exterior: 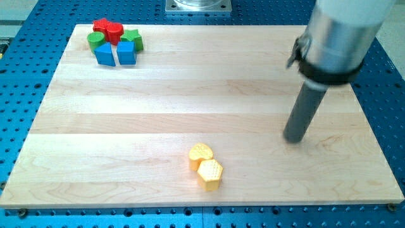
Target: Separate the yellow blocks from each other
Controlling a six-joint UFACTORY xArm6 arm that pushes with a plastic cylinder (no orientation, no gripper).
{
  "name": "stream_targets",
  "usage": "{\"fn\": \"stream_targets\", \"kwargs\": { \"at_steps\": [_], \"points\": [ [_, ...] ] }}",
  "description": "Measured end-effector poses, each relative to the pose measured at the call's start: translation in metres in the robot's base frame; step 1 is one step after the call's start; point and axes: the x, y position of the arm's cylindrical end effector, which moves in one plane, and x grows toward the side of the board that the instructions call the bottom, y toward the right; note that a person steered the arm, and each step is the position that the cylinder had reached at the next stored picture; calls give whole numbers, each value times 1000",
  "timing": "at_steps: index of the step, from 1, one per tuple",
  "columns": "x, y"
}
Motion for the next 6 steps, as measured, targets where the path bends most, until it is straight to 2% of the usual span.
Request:
{"fn": "stream_targets", "kwargs": {
  "at_steps": [2, 3, 5, 6],
  "points": [
    [41, -34],
    [49, -89],
    [36, -203],
    [20, -233]
  ]
}}
